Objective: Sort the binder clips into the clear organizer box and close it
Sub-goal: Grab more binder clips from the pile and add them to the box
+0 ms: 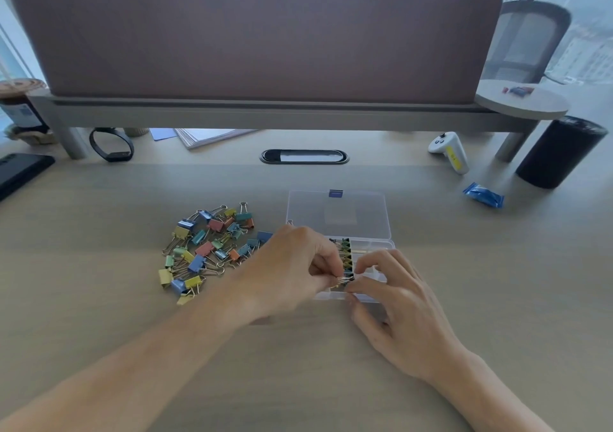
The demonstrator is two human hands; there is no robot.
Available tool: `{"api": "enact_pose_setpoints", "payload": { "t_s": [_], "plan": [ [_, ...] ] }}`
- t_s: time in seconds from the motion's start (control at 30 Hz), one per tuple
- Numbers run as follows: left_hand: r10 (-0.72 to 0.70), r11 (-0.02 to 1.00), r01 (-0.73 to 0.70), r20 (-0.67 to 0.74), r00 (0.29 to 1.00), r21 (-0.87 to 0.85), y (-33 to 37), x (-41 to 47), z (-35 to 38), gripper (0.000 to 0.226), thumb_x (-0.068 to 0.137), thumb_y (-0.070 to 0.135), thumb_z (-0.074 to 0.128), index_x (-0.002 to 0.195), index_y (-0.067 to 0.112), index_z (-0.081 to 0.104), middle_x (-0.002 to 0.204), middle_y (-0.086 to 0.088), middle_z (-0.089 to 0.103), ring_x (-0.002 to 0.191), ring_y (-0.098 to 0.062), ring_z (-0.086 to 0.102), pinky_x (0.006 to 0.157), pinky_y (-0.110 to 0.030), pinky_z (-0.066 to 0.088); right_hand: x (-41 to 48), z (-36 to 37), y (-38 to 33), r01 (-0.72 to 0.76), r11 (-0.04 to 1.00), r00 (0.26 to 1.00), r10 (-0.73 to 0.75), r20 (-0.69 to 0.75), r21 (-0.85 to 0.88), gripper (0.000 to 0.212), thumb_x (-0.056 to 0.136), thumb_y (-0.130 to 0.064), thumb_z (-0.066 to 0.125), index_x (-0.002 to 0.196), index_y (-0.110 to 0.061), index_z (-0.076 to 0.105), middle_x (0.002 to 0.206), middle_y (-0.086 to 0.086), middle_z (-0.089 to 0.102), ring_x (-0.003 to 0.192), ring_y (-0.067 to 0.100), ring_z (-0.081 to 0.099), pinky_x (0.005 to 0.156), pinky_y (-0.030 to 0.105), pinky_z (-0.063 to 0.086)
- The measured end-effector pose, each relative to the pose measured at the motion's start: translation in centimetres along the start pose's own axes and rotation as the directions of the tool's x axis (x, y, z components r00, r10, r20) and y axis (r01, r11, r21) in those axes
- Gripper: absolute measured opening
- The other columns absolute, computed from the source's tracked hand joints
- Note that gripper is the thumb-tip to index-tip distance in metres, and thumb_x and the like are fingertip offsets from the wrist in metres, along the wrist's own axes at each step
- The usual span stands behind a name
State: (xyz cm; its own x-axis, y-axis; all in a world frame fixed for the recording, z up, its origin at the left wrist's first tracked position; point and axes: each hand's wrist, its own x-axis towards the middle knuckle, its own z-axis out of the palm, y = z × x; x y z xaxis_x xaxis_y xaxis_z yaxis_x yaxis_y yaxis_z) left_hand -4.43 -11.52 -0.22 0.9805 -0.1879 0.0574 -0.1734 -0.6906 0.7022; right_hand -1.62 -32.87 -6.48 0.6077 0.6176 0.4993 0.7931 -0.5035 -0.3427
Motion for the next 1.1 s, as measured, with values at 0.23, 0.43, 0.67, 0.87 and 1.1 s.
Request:
{"api": "enact_pose_setpoints", "payload": {
  "t_s": [0.23, 0.43, 0.67, 0.87, 1.1],
  "plan": [
    [0.127, 0.979, -0.131, 0.038, 0.991, 0.159, -0.3, 0.2, 0.1, 0.015, 0.086, 0.007, 0.077, 0.084, 0.021, 0.080, 0.090, 0.012, 0.071, 0.078, -0.001, 0.069, 0.077, -0.022, 0.058, -0.2, -0.4, 0.0, -0.015, 0.996, 0.999, 0.019, -0.041, 0.090, 0.014, 0.094, -0.029, 0.063, 0.097, -0.027, 0.077, 0.118, -0.007, 0.058, 0.110, 0.012, 0.055, 0.090, 0.029, 0.048],
    [0.178, 0.941, -0.193, 0.080, 0.981, 0.277, 0.1, 0.2, 0.2, 0.014, 0.090, 0.012, 0.073, 0.090, 0.023, 0.081, 0.101, 0.015, 0.068, 0.085, -0.002, 0.064, 0.082, -0.018, 0.051, -0.1, -0.3, -0.2, -0.026, 0.994, 1.000, 0.026, 0.003, 0.110, 0.016, 0.094, -0.032, 0.061, 0.101, -0.029, 0.075, 0.121, -0.012, 0.057, 0.113, 0.010, 0.055, 0.092, 0.029, 0.048],
    [0.158, 0.963, -0.171, 0.077, 0.984, 0.210, -0.7, -0.1, 0.1, 0.016, 0.093, 0.013, 0.072, 0.100, 0.024, 0.081, 0.102, 0.018, 0.067, 0.087, 0.001, 0.066, 0.084, -0.017, 0.054, 0.1, -0.1, -0.1, -0.031, 0.996, 0.997, 0.026, 0.071, 0.078, 0.016, 0.096, -0.037, 0.060, 0.100, -0.029, 0.073, 0.124, -0.014, 0.057, 0.119, 0.012, 0.054, 0.099, 0.028, 0.045],
    [0.051, 0.993, -0.041, -0.090, 0.995, 0.107, -1.2, 0.3, -1.2, 0.020, 0.094, 0.010, 0.070, 0.097, 0.027, 0.080, 0.094, 0.017, 0.072, 0.086, 0.005, 0.067, 0.077, -0.013, 0.053, 0.1, -0.1, 0.1, -0.023, 0.999, 0.997, 0.020, 0.069, 0.043, 0.012, 0.097, -0.030, 0.063, 0.097, -0.027, 0.074, 0.122, -0.013, 0.058, 0.115, 0.013, 0.055, 0.097, 0.021, 0.042],
    [-0.144, 0.972, 0.161, -0.108, 0.984, 0.170, -3.4, 0.3, -6.2, 0.015, 0.089, 0.020, 0.074, 0.087, 0.034, 0.077, 0.078, 0.025, 0.071, 0.077, 0.005, 0.067, 0.070, -0.011, 0.049, 0.1, 0.3, 0.2, 0.028, 1.000, 0.999, -0.028, 0.037, -0.013, 0.006, 0.095, -0.022, 0.066, 0.095, -0.024, 0.072, 0.120, -0.010, 0.060, 0.114, 0.017, 0.056, 0.096, 0.026, 0.046]
  ]
}}
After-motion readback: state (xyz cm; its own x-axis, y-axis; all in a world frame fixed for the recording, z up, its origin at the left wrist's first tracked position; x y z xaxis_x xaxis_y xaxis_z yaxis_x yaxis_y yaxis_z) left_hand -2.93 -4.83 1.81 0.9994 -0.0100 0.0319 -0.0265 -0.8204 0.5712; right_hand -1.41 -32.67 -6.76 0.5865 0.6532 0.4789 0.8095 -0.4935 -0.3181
